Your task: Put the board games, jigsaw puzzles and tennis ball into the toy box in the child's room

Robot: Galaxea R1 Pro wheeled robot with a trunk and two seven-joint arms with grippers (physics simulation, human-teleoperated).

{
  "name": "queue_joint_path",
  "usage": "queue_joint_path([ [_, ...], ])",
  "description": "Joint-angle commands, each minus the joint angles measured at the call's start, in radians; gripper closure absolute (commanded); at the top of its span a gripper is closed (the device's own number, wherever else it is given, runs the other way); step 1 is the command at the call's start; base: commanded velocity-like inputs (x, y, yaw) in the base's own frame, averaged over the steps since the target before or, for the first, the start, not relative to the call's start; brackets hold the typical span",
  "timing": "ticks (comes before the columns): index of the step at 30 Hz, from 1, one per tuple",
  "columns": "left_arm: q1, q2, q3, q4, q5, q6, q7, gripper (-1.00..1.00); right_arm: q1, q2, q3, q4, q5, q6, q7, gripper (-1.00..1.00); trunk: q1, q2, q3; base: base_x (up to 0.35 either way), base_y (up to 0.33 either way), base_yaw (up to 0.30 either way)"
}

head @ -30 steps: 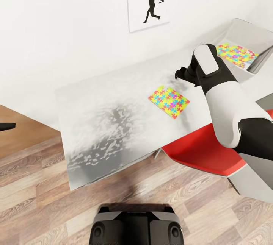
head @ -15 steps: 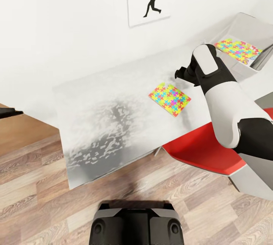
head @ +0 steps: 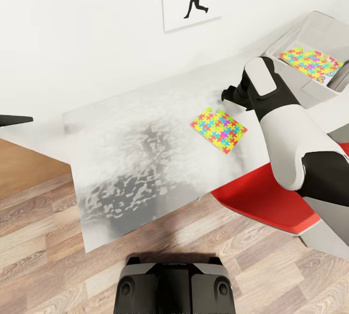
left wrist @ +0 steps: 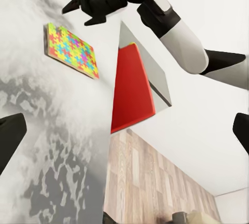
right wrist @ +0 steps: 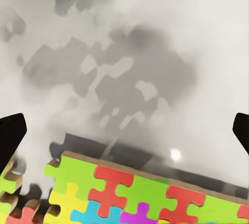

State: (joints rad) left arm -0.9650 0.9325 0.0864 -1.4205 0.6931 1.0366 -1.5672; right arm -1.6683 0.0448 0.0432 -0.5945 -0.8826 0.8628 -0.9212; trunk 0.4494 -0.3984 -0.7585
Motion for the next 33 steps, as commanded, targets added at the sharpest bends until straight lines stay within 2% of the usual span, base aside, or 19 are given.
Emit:
queue_joint_path([
  [1,-0.001,-0.007,-0.001,-0.002,0.001,0.011,-0.004,-1.00,-0.001,-0.001,0.004,-0.001,-0.010,0.002,-0.010,-1.00,0.001,-0.002,-0.003,0.038,0.000,0.000],
  [8,-0.002,-0.030,-0.004,-0.004,-0.002,0.011,-0.004,-1.00,-0.002,0.000,0.004,-0.001,-0.010,0.002,-0.010,-1.00,0.001,-0.002,-0.014,0.013,0.000,0.000],
  [19,-0.001,-0.032,-0.009,-0.002,-0.003,0.011,-0.004,-1.00,-0.001,-0.007,0.004,-0.002,-0.010,0.001,-0.010,-1.00,0.001,-0.002,-0.032,0.000,0.000,0.000],
  [33,-0.001,-0.032,-0.008,0.000,-0.015,0.011,-0.004,-1.00,0.001,-0.013,0.005,-0.003,-0.010,0.000,-0.010,-1.00,0.001,-0.002,-0.034,0.000,0.000,0.000],
])
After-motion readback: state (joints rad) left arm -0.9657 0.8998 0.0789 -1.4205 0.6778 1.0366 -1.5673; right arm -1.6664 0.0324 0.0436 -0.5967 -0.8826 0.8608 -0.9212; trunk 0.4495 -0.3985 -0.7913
